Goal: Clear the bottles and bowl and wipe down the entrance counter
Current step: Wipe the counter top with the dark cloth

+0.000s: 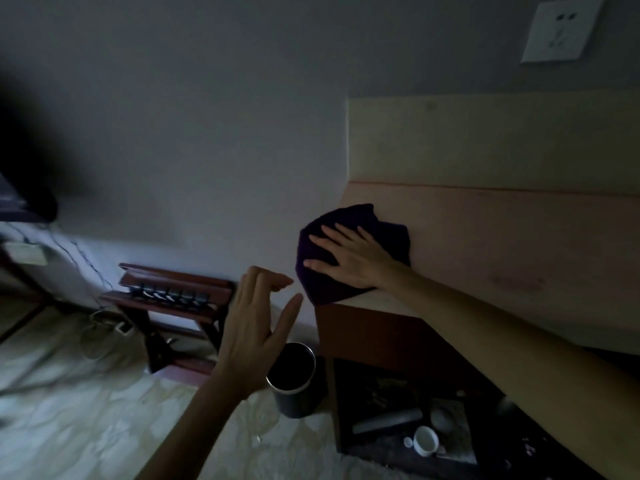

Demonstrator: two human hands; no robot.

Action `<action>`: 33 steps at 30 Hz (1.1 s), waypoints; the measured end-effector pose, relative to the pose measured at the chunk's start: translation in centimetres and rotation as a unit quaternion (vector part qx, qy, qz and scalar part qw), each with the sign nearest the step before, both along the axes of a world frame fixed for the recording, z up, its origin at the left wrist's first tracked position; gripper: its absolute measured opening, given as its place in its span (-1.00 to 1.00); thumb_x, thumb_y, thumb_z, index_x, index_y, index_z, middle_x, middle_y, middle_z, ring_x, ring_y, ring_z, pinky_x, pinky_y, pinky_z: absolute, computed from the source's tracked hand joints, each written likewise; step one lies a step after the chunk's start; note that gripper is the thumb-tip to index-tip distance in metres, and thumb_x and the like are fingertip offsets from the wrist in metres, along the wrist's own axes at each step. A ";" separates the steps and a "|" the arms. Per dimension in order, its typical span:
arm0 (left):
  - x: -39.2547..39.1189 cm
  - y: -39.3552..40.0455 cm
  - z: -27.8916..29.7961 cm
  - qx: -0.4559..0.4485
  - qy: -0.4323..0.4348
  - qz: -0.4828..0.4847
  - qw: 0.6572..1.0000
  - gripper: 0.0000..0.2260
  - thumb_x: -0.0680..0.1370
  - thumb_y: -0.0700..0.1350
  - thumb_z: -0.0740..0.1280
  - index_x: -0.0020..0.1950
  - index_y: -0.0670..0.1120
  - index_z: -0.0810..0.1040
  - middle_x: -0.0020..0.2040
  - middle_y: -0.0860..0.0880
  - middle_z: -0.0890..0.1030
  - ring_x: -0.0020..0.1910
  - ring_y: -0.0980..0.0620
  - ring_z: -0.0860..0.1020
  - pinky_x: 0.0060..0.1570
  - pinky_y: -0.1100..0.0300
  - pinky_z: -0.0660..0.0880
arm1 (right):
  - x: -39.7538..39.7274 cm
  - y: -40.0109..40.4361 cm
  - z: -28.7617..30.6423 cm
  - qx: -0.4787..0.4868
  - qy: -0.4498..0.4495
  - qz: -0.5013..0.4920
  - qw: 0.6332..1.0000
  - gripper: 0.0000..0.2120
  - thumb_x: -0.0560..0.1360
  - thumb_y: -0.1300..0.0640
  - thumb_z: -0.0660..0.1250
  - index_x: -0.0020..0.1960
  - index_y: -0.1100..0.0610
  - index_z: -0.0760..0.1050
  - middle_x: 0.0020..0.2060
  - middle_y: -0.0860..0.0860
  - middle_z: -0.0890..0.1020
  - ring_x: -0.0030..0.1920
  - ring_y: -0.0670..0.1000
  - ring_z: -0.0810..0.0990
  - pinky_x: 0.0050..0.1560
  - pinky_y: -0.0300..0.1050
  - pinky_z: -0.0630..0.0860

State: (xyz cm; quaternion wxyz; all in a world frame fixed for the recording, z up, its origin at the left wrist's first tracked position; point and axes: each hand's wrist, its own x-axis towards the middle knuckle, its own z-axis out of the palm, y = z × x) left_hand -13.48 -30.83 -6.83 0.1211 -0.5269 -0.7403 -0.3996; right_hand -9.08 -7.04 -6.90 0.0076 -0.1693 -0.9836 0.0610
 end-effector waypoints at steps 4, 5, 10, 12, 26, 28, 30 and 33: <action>-0.8 -0.2 0.7 0.025 -0.017 0.042 0.999 -0.66 0.60 0.12 0.13 0.11 -0.12 0.47 0.04 0.02 0.44 -0.01 0.06 0.49 -0.09 0.05 0.53 | 0.1 -0.7 0.2 0.010 0.002 0.055 0.998 -0.23 0.45 -0.49 -0.20 0.56 -0.15 0.01 0.58 -0.10 0.02 0.58 0.03 -0.10 0.53 0.22 -0.14; -0.6 0.2 0.8 0.033 -0.020 0.042 0.998 -0.67 0.60 0.11 0.14 0.11 -0.13 0.47 0.04 0.02 0.44 -0.01 0.05 0.49 -0.09 0.05 0.53 | 0.6 -0.7 0.1 0.016 0.001 0.085 0.996 -0.27 0.47 -0.47 -0.17 0.56 -0.16 0.01 0.58 -0.11 0.03 0.58 0.03 -0.10 0.53 0.20 -0.15; 2.7 4.2 0.8 0.047 -0.006 0.023 0.999 -0.72 0.61 0.05 0.17 0.09 -0.15 0.47 0.02 0.02 0.43 -0.03 0.02 0.49 -0.13 0.09 0.52 | 5.2 1.4 -0.8 0.054 0.011 0.215 0.975 -0.39 0.55 -0.35 -0.03 0.54 -0.24 -0.06 0.58 -0.15 -0.01 0.58 -0.01 -0.11 0.50 0.13 -0.18; 4.9 6.7 1.0 0.051 -0.001 0.009 0.999 -0.77 0.61 0.00 0.20 0.07 -0.15 0.47 0.01 0.01 0.43 -0.05 0.01 0.49 -0.13 0.11 0.49 | 8.2 3.7 -0.7 0.035 0.012 0.201 0.979 -0.40 0.54 -0.36 -0.03 0.54 -0.26 -0.04 0.58 -0.16 -0.03 0.58 -0.04 -0.12 0.51 0.13 -0.20; 29.6 29.7 0.0 -0.050 0.110 -0.199 0.973 -0.70 0.59 0.10 0.18 0.18 -0.07 0.47 0.10 -0.01 0.43 0.06 -0.05 0.51 0.01 0.02 0.47 | 46.8 27.1 0.7 0.002 -0.012 -0.166 0.986 -0.44 0.55 -0.39 -0.13 0.52 -0.31 -0.03 0.57 -0.21 0.00 0.56 -0.11 -0.09 0.52 0.06 -0.15; 32.7 31.4 -0.2 -0.066 0.133 -0.206 0.967 -0.69 0.58 0.13 0.18 0.20 -0.02 0.47 0.12 0.01 0.44 0.07 -0.04 0.51 0.03 0.04 0.45 | 52.7 29.0 0.7 0.002 -0.013 -0.215 0.977 -0.44 0.55 -0.39 -0.12 0.52 -0.32 -0.02 0.56 -0.22 0.01 0.56 -0.11 -0.08 0.55 0.11 -0.11; 34.7 32.6 -0.3 -0.087 0.159 -0.209 0.961 -0.67 0.58 0.16 0.16 0.23 0.03 0.47 0.14 0.04 0.45 0.09 -0.01 0.52 0.02 0.08 0.42 | 56.9 29.7 0.8 -0.001 -0.017 -0.238 0.971 -0.45 0.56 -0.38 -0.11 0.52 -0.31 -0.01 0.56 -0.21 0.01 0.57 -0.11 -0.08 0.55 0.10 -0.11; 35.9 33.8 -1.0 -0.137 0.179 -0.210 0.951 -0.60 0.56 0.25 0.10 0.30 0.09 0.45 0.17 0.07 0.44 0.11 0.02 0.52 0.01 0.13 0.38 | 59.5 28.7 0.8 0.003 -0.018 -0.239 0.971 -0.43 0.55 -0.38 -0.13 0.53 -0.29 -0.03 0.57 -0.21 -0.01 0.57 -0.11 -0.10 0.51 0.03 -0.16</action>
